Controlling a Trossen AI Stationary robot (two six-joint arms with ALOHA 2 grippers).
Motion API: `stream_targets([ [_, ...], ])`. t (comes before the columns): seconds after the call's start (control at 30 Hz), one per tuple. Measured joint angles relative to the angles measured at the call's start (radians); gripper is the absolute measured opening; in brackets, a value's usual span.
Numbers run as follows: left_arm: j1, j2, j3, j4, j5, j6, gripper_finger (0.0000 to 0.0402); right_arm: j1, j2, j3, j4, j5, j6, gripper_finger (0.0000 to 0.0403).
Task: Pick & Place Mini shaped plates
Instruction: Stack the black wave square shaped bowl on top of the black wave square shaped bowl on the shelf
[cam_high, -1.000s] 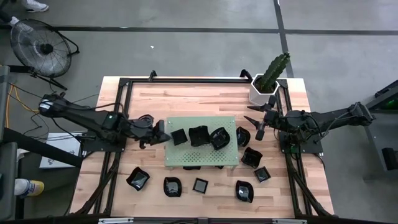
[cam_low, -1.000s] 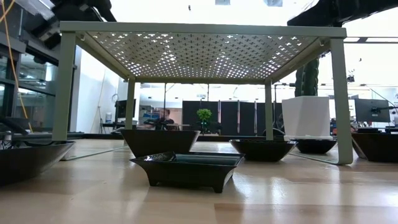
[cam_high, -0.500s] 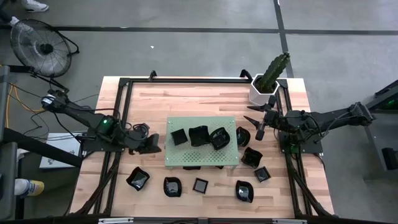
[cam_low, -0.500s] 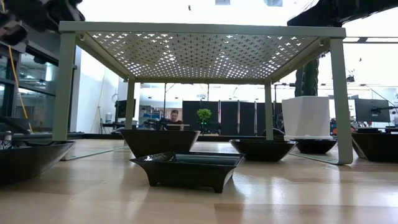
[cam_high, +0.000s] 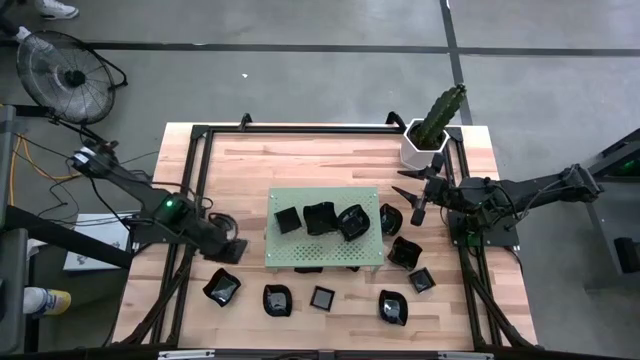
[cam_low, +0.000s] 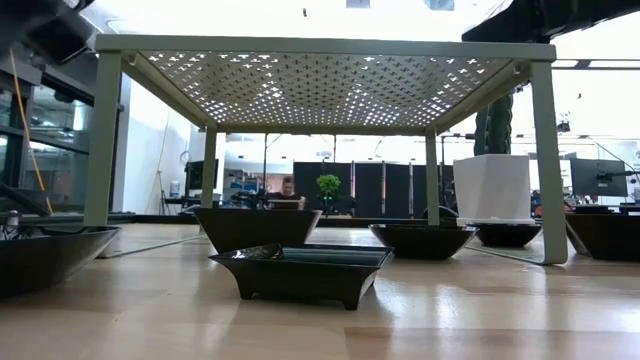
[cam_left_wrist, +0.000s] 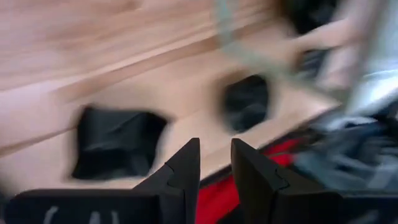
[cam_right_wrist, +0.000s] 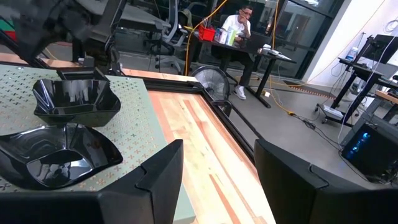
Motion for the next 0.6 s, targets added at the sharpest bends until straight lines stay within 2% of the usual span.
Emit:
stream_targets([
  [0.13, 0.001, 0.044, 0.0, -0.084, 0.119, 0.013, 0.0088, 0.0, 0.0, 0.0, 0.0, 0.0, 0.0, 0.0193],
  [0.33, 0.001, 0.098, 0.0, -0.121, 0.169, 0.117, 0.0088, 0.0, 0.0, 0.0, 0.0, 0.0, 0.0, 0.0193],
  [0.47, 0.001, 0.119, 0.0, -0.128, 0.076, 0.26, 0.0088, 0.0, 0.0, 0.0, 0.0, 0.0, 0.0, 0.0193],
  [0.6, 0.002, 0.136, 0.0, -0.111, -0.064, 0.634, 0.0088, 0.0, 0.0, 0.0, 0.0, 0.0, 0.0, 0.0193],
])
